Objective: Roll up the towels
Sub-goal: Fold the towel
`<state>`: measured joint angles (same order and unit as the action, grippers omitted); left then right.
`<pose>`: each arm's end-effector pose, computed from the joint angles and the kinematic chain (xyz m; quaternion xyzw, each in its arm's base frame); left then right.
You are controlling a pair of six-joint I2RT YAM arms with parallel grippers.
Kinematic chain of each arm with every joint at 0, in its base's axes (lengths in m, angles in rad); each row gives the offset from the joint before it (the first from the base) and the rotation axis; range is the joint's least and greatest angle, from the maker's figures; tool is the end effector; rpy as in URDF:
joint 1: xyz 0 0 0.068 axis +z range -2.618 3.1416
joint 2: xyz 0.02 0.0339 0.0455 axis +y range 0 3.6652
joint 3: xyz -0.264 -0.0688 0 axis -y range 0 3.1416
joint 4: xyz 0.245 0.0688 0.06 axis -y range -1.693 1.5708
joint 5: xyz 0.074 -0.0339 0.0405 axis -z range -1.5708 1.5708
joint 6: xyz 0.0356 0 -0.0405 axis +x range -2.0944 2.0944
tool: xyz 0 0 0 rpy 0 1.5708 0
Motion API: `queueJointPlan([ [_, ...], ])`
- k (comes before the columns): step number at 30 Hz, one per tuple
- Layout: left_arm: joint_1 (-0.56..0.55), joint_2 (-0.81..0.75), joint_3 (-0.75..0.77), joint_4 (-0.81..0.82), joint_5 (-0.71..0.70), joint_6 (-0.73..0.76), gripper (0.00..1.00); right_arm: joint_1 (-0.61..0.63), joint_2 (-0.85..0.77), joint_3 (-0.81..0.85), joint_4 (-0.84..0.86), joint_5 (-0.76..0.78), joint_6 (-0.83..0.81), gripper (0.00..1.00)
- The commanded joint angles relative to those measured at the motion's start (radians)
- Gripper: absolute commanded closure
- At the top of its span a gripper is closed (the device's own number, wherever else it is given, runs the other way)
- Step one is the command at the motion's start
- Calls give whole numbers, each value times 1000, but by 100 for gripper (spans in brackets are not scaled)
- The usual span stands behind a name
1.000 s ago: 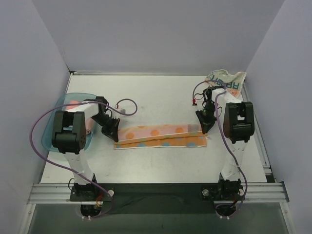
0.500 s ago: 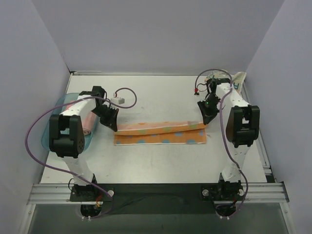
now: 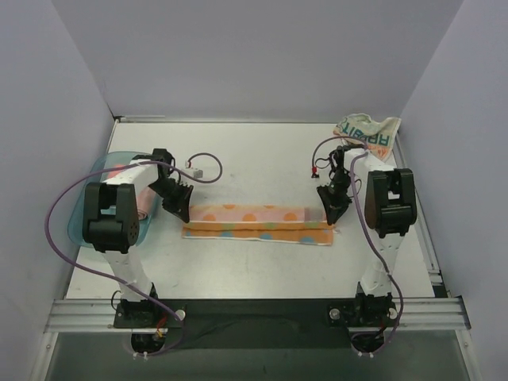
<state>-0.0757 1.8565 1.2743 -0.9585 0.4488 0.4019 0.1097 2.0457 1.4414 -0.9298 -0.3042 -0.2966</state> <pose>0.3331 -0.0408 0.1762 0.2338 0.9464 -0.2172 0.0506 0.3769 0.0522 0.1506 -0.2021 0.9674 0.1491 0.0322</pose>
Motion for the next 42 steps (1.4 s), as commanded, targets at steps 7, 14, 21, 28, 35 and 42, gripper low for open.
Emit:
queueJointPlan([
  [7,7,90,-10,109,-44,-12,100,31,57,13,-27,25,17,100],
  [14,8,49,-30,109,-19,-12,100,28,31,17,-32,-1,11,100],
  [21,8,4,-26,98,-4,-17,100,-8,-61,102,-87,-35,14,100],
  [28,11,15,-10,90,31,-51,100,-65,-27,283,-119,-15,22,100],
  [35,10,32,-4,90,67,-83,100,-102,117,530,-191,-27,28,100],
  [42,11,46,-4,96,60,-94,100,-82,-71,345,-262,-168,47,100],
])
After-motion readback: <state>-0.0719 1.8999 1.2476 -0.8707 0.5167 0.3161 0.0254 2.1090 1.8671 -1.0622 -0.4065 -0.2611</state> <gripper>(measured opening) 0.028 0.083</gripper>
